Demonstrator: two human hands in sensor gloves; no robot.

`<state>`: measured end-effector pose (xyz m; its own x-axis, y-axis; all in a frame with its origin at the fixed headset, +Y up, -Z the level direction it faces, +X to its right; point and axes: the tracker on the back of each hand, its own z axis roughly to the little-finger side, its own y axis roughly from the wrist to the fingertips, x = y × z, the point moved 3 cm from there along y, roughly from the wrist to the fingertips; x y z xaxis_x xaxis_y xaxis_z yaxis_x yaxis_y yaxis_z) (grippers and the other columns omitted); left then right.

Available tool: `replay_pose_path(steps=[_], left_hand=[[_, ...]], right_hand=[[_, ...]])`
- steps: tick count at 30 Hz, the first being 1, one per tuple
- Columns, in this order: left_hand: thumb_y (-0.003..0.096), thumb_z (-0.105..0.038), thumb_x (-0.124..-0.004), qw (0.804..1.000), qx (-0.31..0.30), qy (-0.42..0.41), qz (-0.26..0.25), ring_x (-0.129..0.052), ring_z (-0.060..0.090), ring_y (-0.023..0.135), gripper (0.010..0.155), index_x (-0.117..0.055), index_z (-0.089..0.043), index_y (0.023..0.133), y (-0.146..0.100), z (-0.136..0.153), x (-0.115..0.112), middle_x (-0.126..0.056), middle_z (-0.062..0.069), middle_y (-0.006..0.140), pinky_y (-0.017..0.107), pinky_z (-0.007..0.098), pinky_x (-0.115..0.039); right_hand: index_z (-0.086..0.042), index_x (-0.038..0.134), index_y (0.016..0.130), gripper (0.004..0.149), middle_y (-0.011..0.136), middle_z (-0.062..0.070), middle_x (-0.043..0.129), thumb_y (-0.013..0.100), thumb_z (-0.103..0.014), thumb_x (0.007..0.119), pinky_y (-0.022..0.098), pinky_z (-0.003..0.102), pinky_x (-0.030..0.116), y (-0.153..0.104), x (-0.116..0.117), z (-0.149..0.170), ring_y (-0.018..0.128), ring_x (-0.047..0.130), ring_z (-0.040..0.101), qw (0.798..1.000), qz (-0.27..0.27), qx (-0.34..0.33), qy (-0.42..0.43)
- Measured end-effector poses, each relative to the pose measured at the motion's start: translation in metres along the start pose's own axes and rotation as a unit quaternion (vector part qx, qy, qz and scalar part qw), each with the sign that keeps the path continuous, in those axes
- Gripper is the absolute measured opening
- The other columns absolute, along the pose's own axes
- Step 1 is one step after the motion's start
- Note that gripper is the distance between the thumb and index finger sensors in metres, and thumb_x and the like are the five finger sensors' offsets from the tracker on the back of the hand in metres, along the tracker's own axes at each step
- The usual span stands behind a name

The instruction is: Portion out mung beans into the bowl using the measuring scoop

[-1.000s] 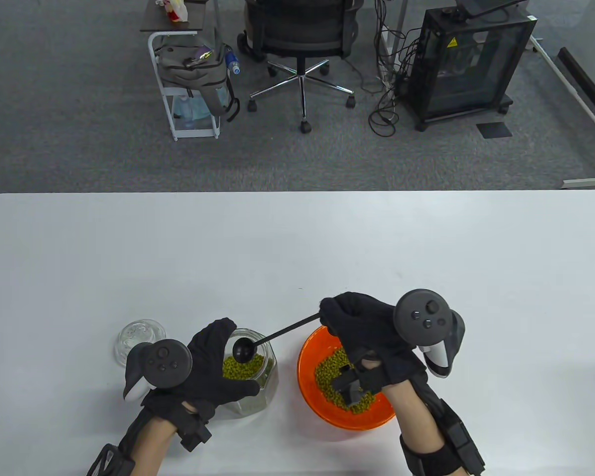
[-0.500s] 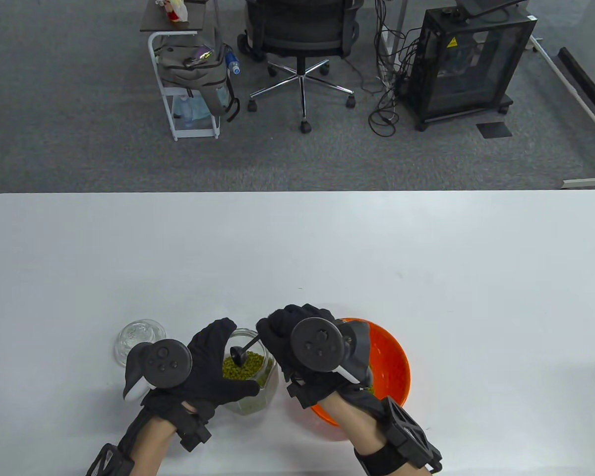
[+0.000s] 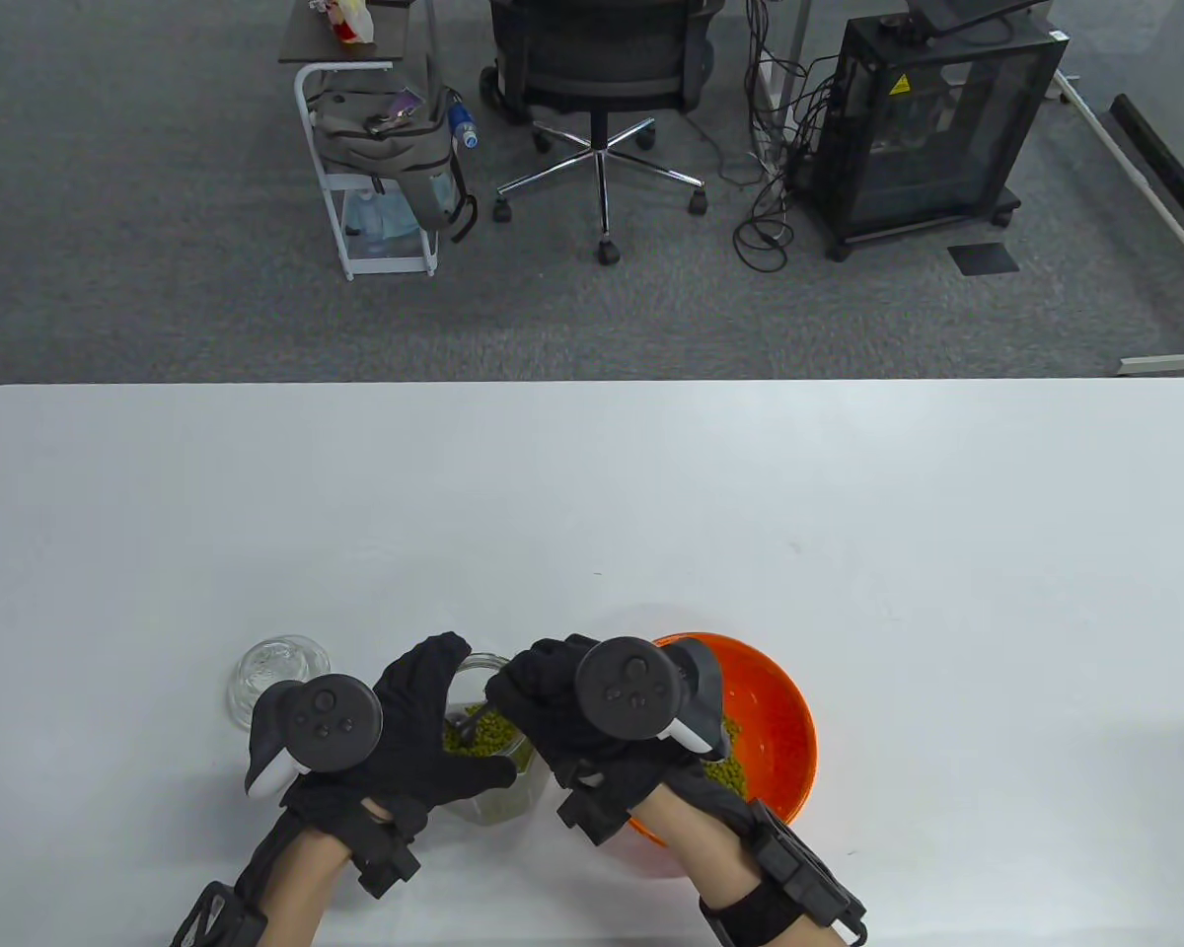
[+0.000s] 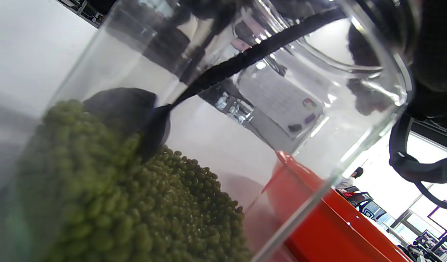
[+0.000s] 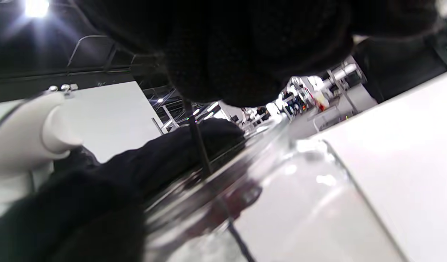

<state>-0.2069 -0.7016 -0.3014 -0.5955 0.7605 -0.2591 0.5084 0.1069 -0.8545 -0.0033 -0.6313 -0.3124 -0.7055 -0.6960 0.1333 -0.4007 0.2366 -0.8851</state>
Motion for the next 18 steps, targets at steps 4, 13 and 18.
replay_pose_path(steps=[4,13,18], left_hand=[[0.0388,-0.084,-0.089,1.0,0.0,0.0,0.0,-0.052,0.06,0.103,0.126,-0.027,0.0,0.11,0.0,0.0,0.0,-0.036,0.031,0.114,0.073,0.071,-0.053],[0.039,-0.084,-0.089,1.0,0.0,0.0,0.0,-0.052,0.06,0.103,0.126,-0.027,0.0,0.11,0.0,0.0,0.0,-0.036,0.031,0.114,0.073,0.071,-0.053],[0.0387,-0.084,-0.089,1.0,0.0,0.0,0.0,-0.052,0.06,0.103,0.126,-0.027,0.0,0.11,0.0,0.0,0.0,-0.036,0.031,0.114,0.073,0.071,-0.053]], right_hand=[[-0.008,0.097,0.066,0.043,0.055,0.014,0.102,0.049,-0.044,0.08,0.033,0.043,0.084,0.0,-0.005,0.023,0.035,0.098,0.027,0.996,-0.013,0.059,0.07],[-0.005,0.098,0.063,0.044,0.048,0.015,0.102,0.049,-0.042,0.079,0.027,0.042,0.085,-0.012,-0.023,0.068,0.028,0.098,0.025,0.97,0.013,0.171,0.174],[-0.004,0.097,0.062,0.044,0.048,0.015,0.102,0.05,-0.042,0.078,0.026,0.041,0.085,-0.019,-0.028,0.078,0.027,0.097,0.025,0.96,0.022,0.196,0.196]])
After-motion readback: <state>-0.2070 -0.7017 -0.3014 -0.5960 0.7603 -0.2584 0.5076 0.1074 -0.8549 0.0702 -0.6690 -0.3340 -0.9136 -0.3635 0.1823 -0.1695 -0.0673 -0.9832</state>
